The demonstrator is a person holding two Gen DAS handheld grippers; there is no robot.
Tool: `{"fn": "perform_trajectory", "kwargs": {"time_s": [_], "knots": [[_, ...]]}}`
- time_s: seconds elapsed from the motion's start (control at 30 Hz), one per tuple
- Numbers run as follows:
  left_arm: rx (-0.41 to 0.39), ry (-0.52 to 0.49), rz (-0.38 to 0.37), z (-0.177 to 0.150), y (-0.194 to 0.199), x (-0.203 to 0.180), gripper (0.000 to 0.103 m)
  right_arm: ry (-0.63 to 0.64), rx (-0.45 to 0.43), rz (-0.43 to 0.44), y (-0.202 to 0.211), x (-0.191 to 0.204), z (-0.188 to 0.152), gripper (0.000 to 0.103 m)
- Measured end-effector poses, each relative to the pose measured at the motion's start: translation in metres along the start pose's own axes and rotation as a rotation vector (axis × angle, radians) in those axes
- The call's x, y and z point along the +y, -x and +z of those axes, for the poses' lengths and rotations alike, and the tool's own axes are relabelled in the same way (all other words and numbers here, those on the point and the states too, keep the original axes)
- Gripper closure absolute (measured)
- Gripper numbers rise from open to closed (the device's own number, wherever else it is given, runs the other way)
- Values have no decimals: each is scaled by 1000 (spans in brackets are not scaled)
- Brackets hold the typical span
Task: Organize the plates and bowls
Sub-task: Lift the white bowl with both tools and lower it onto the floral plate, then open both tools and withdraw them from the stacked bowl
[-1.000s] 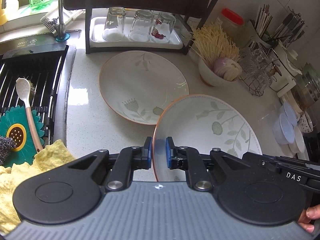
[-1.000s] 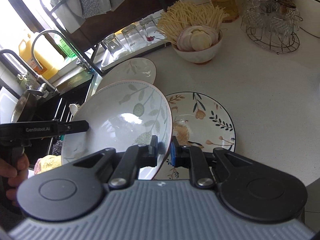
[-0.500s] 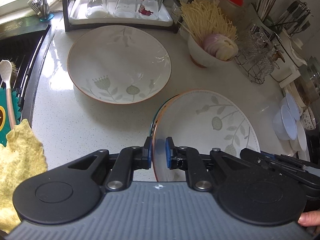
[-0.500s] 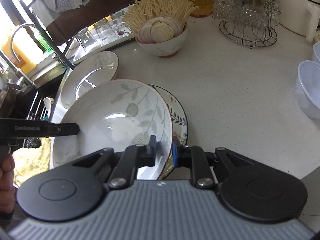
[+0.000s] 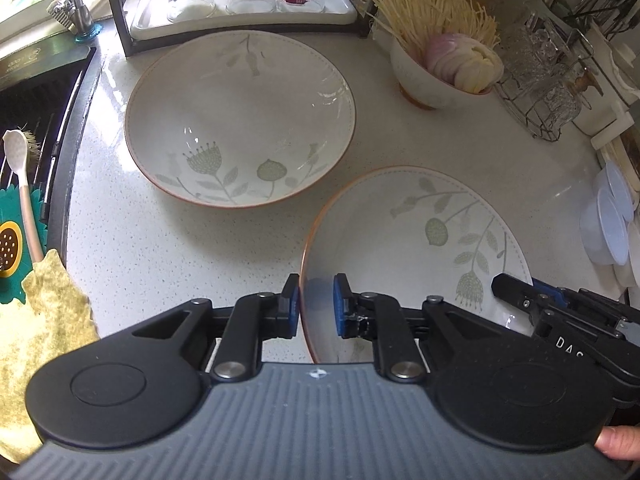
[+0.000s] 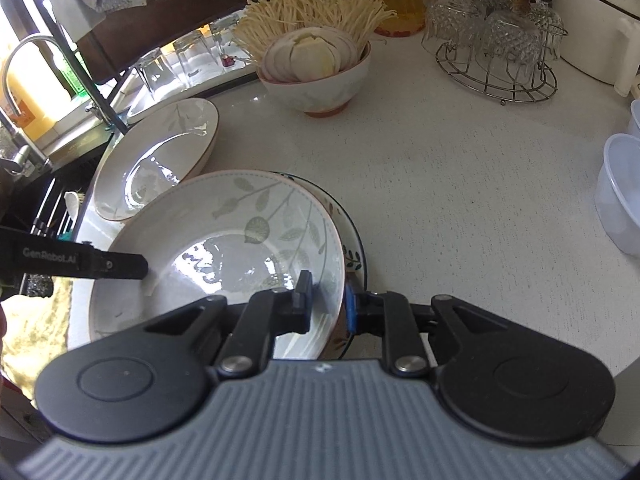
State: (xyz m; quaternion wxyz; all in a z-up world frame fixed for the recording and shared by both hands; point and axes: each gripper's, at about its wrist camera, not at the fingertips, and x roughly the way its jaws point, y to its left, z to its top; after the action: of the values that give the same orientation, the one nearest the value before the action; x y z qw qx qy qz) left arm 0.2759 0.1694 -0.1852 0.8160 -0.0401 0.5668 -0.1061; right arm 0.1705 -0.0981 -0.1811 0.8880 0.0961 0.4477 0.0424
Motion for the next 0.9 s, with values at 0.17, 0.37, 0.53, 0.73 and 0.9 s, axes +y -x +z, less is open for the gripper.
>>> {"fn": "perform_trajectory", "kwargs": {"time_s": [0.17,0.37,0.53,0.73,0.9], "knots": [[23,-31,31,0,-6,-7,79,15,-10,-6,-2,0,1,83],[24,-28,55,-1,-7,-13,78,10,-11,3,-6,-4,4,82],[27,-31,68,-1,-7,-16,74,23,-22,-1,-7,-2,5,82],[23,-35,64,-4,-2,-19,69,-4,-14,20,-9,-8,8,82],[15,-31,45,-5,5,-20,60,-6,-16,10,-8,-5,7,82]]}}
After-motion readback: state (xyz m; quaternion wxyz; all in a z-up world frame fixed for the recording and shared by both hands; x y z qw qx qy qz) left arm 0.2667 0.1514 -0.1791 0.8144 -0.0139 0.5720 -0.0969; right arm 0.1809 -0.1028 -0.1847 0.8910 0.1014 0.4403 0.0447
